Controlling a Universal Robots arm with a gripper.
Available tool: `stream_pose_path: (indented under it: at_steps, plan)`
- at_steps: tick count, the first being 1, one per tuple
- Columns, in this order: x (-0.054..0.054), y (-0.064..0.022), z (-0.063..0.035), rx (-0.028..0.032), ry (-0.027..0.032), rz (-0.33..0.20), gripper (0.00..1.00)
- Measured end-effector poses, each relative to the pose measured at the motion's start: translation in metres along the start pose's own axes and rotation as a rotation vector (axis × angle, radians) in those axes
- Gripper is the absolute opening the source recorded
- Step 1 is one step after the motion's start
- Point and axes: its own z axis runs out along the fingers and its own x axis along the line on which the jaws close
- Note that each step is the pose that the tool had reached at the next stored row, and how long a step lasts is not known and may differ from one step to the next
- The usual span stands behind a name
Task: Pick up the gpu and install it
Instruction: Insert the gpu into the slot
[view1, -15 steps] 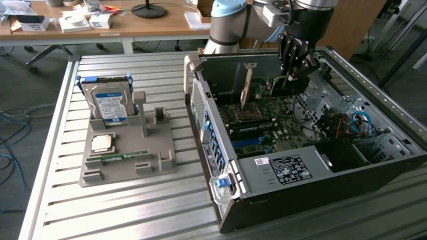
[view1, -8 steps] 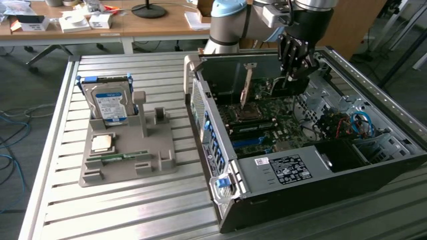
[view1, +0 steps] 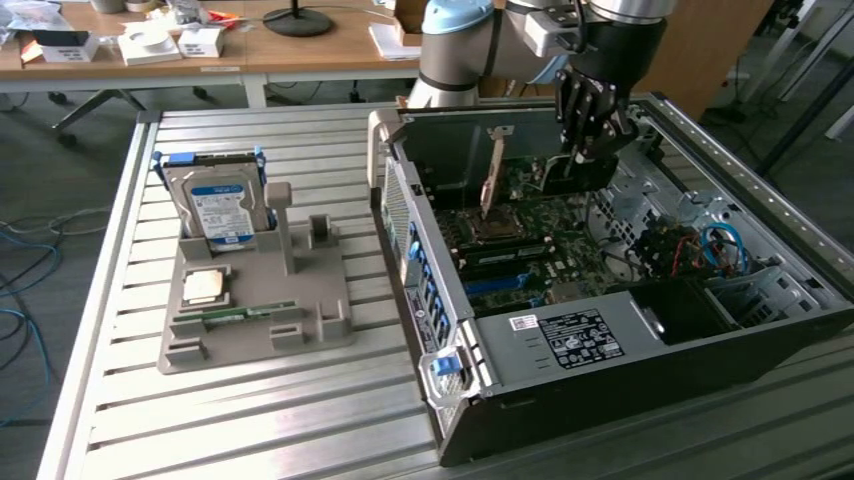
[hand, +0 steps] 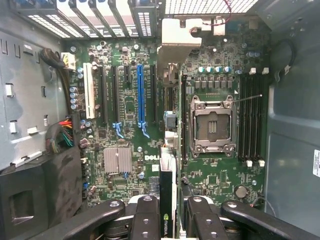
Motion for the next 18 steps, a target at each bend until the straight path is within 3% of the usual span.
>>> stream_pose_path:
  at_steps: [18]
  plan:
    - [0.0,0.0003,0.0059,0.0,0.0001,0.0,0.26]
